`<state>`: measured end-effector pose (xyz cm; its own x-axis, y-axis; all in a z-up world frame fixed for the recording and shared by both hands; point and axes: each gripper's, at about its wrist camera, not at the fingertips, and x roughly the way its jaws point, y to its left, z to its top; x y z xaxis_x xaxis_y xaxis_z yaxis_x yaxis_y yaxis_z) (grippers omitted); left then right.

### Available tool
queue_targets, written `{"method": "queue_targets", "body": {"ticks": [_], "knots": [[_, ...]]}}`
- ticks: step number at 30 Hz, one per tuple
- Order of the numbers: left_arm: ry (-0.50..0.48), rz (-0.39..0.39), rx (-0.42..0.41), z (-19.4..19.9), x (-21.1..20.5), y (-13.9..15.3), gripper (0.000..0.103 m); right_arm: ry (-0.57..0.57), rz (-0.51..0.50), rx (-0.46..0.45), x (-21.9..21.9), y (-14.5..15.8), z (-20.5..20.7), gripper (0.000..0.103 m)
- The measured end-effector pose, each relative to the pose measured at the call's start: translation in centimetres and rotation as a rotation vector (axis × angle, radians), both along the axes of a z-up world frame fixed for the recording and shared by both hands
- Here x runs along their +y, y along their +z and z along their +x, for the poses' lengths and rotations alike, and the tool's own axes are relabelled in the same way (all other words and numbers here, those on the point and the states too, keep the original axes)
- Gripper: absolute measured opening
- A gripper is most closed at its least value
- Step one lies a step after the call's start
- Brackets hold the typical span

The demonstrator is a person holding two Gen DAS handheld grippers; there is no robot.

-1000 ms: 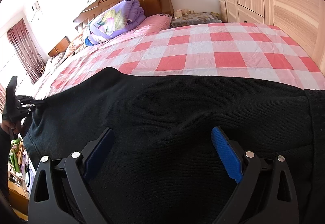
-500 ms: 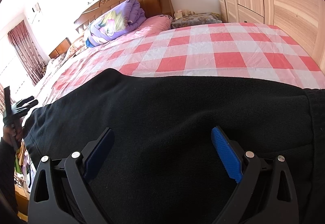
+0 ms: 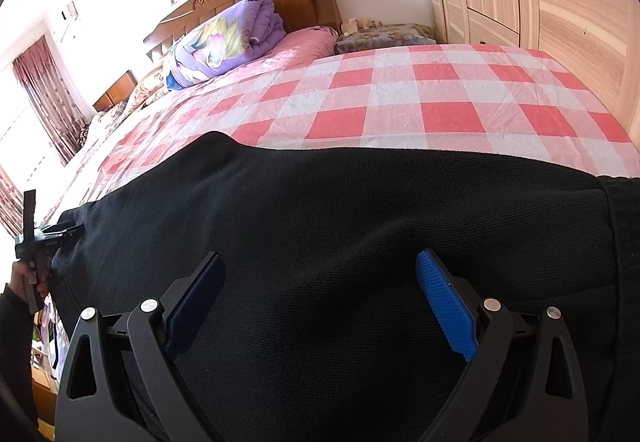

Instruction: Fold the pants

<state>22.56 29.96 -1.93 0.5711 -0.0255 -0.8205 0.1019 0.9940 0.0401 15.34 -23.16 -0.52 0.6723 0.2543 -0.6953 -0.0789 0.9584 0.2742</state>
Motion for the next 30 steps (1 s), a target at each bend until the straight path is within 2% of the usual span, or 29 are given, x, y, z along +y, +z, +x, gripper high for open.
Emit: {"method": "queue_targets", "body": {"ticks": [2,4,6,8,9,10,11,12,14,16,17,18,20,21,23,25,28,30], "knots": [[0.020,0.018,-0.031,-0.7,-0.6,0.4,0.091,0.000,0.006,-0.001,0.0,0.0,0.0,0.093],[-0.017,0.047,-0.110,-2.8,-2.5,1.5,0.092,0.001,0.006,-0.001,0.0,0.0,0.0,0.093],[-0.044,0.106,-0.170,-4.9,-4.4,2.0,0.099,0.001,0.006,-0.002,-0.1,0.0,0.0,0.093],[-0.023,0.153,-0.156,-5.0,-4.4,0.9,0.101,0.001,0.007,-0.002,0.0,0.0,0.0,0.093],[-0.013,0.142,-0.125,-4.8,-3.9,0.1,0.101,0.001,0.006,-0.002,-0.1,0.0,0.0,0.093],[-0.008,0.082,-0.105,-4.5,-2.9,-0.6,0.102,0.001,0.006,-0.002,-0.1,0.0,0.0,0.093],[0.021,-0.067,-0.097,-4.6,-0.8,-0.8,0.102,0.001,0.006,-0.002,0.0,0.0,0.0,0.093],[0.053,-0.129,-0.093,-4.7,0.5,-0.8,0.101,0.001,0.007,-0.002,-0.1,0.0,0.0,0.093],[0.110,-0.194,-0.171,-6.8,2.3,0.8,0.100,0.001,0.007,-0.002,-0.1,0.0,0.0,0.093],[0.117,-0.301,-0.262,-9.7,3.7,2.6,0.101,0.000,0.005,0.000,0.0,0.0,0.0,0.093],[0.128,-0.331,-0.293,-10.8,4.3,3.2,0.101,0.000,0.003,0.000,0.0,0.0,0.0,0.093],[0.168,-0.345,-0.326,-12.3,5.5,3.8,0.101,0.000,0.001,0.001,0.0,0.0,0.0,0.093],[0.221,-0.353,-0.323,-13.2,7.6,3.7,0.101,0.000,0.001,0.002,0.0,0.0,0.0,0.093],[0.244,-0.359,-0.311,-13.1,8.5,3.4,0.101,0.000,0.001,0.002,0.0,0.0,0.0,0.093],[0.316,-0.397,-0.234,-12.4,11.2,1.6,0.101,0.000,-0.001,0.002,0.0,0.0,0.0,0.093],[0.306,-0.447,-0.194,-11.7,12.1,0.4,0.101,0.000,-0.003,0.003,0.0,-0.1,0.0,0.093],[0.326,-0.367,-0.202,-11.7,10.4,1.3,0.100,0.000,-0.001,0.006,-0.1,-0.1,0.1,0.094],[0.241,-0.433,-0.272,-12.6,7.6,3.5,0.099,-0.005,0.016,0.000,-0.4,-0.1,-0.1,0.093]]}}
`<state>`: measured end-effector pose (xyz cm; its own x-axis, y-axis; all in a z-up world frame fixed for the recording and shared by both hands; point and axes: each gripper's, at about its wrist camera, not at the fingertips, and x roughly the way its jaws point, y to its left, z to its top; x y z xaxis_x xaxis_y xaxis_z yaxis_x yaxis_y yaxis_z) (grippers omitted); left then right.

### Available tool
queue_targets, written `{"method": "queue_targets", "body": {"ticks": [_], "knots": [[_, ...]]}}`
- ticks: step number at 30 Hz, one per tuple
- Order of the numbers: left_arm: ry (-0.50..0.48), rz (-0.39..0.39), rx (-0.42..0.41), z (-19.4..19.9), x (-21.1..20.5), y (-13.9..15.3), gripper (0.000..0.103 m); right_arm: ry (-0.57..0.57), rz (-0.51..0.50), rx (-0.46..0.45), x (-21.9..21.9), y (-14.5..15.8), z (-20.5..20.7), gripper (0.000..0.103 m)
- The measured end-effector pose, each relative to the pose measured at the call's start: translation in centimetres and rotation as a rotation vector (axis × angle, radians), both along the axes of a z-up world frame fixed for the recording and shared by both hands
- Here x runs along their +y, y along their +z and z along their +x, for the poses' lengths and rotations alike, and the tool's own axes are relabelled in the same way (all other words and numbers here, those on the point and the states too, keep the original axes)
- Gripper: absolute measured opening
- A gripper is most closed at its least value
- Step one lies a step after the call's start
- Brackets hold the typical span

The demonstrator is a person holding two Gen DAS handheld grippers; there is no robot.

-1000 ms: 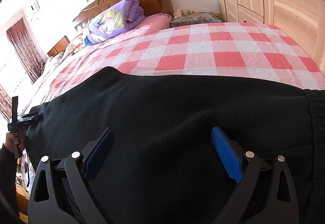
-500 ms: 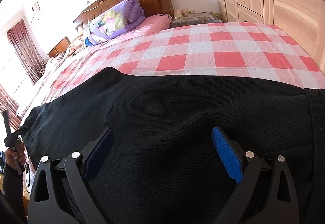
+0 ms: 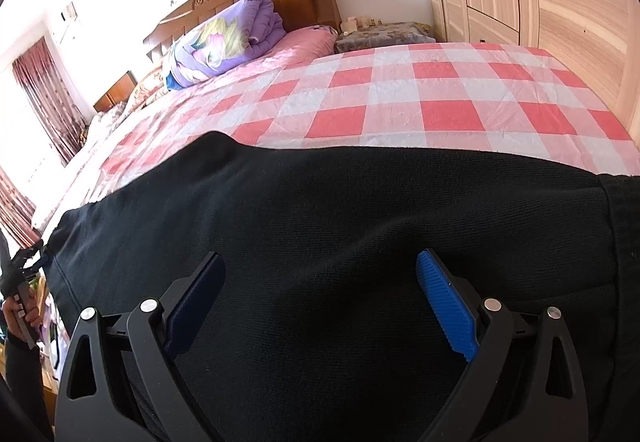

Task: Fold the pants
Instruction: 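Open the left gripper and smooth the folded sweatpants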

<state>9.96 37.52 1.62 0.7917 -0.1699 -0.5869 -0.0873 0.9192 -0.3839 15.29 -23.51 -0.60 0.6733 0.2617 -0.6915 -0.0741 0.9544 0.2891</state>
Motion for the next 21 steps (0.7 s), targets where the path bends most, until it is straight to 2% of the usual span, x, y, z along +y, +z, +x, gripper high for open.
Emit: {"method": "queue_targets", "body": {"ticks": [2,4,8,11,14,18,21], "knots": [[-0.060,0.008,-0.068,-0.9,-2.6,1.7,0.101,-0.012,0.006,-0.002,-0.1,0.0,-0.1,0.093],[-0.113,0.037,-0.100,-1.5,-7.0,2.9,0.101,-0.038,-0.020,-0.002,0.1,0.2,-0.2,0.093],[-0.253,0.002,-0.029,-0.9,-16.3,1.2,0.101,-0.049,-0.079,-0.032,0.5,1.1,-1.9,0.093],[-0.335,0.093,-0.013,-1.2,-22.5,0.1,0.101,-0.061,-0.063,-0.051,-1.6,2.2,-4.4,0.093],[-0.434,0.179,-0.013,-2.2,-29.1,-0.4,0.101,-0.129,-0.043,-0.105,-6.1,3.7,-8.7,0.093],[-0.552,0.284,-0.057,-4.0,-35.3,-0.4,0.101,-0.277,0.118,-0.156,-14.0,4.3,-14.9,0.094],[-0.621,0.382,-0.105,-4.9,-39.9,-0.4,0.101,-0.317,0.283,-0.099,-17.9,2.1,-17.8,0.094]]}}
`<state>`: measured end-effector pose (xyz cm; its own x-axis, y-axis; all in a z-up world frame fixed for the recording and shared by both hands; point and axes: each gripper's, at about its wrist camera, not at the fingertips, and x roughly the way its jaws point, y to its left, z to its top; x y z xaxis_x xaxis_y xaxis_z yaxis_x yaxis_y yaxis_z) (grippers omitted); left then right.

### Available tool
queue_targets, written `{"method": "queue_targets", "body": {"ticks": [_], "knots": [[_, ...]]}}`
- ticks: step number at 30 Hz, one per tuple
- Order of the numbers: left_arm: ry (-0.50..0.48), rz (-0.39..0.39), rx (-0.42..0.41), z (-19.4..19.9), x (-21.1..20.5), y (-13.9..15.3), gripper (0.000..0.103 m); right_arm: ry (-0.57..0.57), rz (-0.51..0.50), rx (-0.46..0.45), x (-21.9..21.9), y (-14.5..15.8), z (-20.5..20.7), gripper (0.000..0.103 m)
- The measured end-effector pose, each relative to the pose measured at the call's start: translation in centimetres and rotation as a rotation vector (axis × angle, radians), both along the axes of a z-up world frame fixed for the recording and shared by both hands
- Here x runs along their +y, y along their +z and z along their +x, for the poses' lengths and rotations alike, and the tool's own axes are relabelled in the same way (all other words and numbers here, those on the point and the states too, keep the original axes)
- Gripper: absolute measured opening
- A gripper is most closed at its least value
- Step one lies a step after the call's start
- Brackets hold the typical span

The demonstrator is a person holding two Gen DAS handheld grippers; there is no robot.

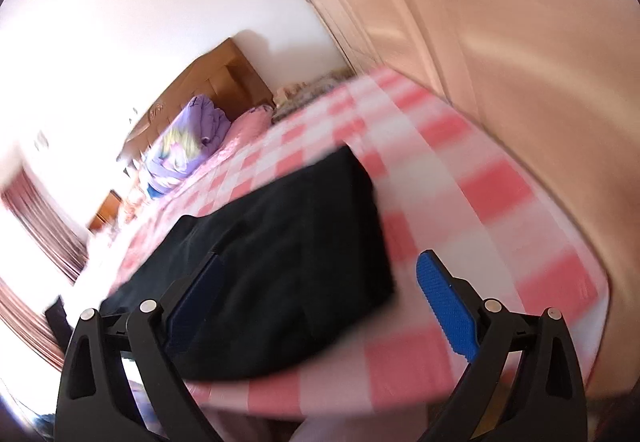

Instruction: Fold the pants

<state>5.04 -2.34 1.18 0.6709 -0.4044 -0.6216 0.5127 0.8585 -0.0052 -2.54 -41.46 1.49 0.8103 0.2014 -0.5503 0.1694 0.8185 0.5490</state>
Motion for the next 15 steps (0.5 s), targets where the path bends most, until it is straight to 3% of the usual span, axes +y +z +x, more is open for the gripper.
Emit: {"method": "queue_targets", "body": {"ticks": [4,9,12,15], "knots": [[-0.071,0.095,-0.046,-0.5,-5.1,-0.5,0.101,0.071,0.084,0.038,0.4,-2.4,-0.1,0.094],[-0.079,0.168,-0.048,0.0,-7.4,-1.7,0.101,0.135,0.039,0.122,3.0,-4.0,2.6,0.096],[-0.077,0.165,-0.036,0.3,-7.3,-2.1,0.101,0.142,0.010,0.129,3.6,-4.1,3.7,0.099],[-0.071,0.124,-0.004,0.7,-6.3,-2.5,0.101,0.124,0.112,0.094,2.8,-4.4,4.9,0.099]]}}
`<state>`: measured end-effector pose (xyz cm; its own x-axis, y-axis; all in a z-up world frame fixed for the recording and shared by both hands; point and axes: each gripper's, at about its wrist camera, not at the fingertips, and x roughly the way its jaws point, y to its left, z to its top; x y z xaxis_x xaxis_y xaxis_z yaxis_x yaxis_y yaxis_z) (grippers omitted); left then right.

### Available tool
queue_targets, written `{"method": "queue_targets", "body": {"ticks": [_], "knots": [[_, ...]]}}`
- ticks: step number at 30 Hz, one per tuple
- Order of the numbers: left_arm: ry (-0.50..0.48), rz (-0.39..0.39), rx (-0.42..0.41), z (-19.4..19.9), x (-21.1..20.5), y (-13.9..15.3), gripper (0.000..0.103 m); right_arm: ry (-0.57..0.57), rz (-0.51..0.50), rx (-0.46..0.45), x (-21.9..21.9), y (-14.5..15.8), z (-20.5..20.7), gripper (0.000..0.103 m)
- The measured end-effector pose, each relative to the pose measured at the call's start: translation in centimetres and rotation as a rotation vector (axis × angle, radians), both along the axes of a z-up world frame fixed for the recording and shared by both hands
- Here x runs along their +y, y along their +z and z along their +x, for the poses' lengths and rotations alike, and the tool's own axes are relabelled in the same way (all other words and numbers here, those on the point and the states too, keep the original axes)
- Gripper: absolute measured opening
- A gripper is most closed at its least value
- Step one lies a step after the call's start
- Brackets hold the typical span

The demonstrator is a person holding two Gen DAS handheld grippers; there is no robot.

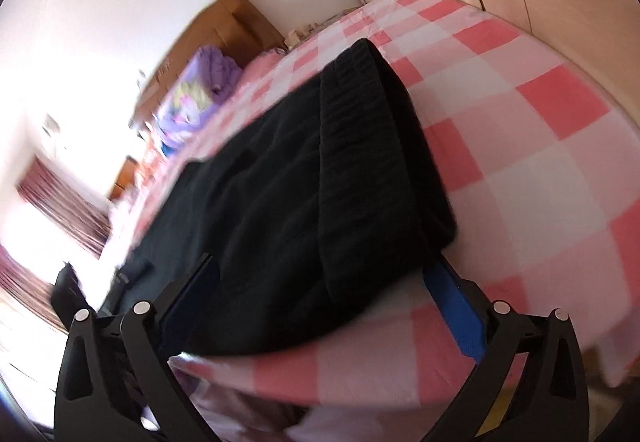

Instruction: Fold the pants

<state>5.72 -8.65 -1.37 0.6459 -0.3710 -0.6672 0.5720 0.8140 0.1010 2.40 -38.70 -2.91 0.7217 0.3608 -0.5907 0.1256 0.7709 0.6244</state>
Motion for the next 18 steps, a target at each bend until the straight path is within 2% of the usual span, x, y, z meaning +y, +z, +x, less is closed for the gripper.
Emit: {"method": "queue_targets", "body": {"ticks": [2,5,7,9,11,13,14,16,17,18], "knots": [[0.018,-0.032,0.036,0.6,0.5,-0.6,0.101,-0.041,0.045,-0.038,-0.8,-0.1,0.0,0.099],[0.027,-0.089,0.088,1.1,1.5,-1.0,0.101,-0.073,0.018,-0.033,-0.5,0.0,-0.1,0.097],[0.028,-0.114,0.098,1.2,2.0,-1.3,0.101,-0.115,0.000,-0.038,-0.6,0.0,-0.2,0.087],[0.026,-0.112,0.086,1.1,2.1,-1.4,0.101,-0.150,-0.008,-0.042,-1.0,-0.1,-0.4,0.083],[0.027,-0.114,0.081,1.0,2.1,-1.5,0.101,-0.129,-0.033,-0.018,-0.6,0.1,0.1,0.087],[0.027,-0.120,0.080,1.0,2.2,-1.5,0.101,-0.083,-0.115,0.020,0.3,0.5,1.0,0.087],[0.028,-0.123,0.079,1.0,2.3,-1.6,0.101,-0.071,-0.085,0.018,0.2,0.4,1.0,0.083],[0.028,-0.124,0.077,1.0,2.3,-1.6,0.101,-0.076,0.025,0.019,-0.5,-0.5,1.1,0.045],[0.028,-0.125,0.077,1.0,2.4,-1.6,0.101,-0.094,0.046,-0.002,-0.8,-0.7,0.9,0.041],[0.028,-0.124,0.077,1.0,2.4,-1.6,0.101,-0.117,0.079,-0.065,-1.2,-0.6,0.4,0.036]]}}
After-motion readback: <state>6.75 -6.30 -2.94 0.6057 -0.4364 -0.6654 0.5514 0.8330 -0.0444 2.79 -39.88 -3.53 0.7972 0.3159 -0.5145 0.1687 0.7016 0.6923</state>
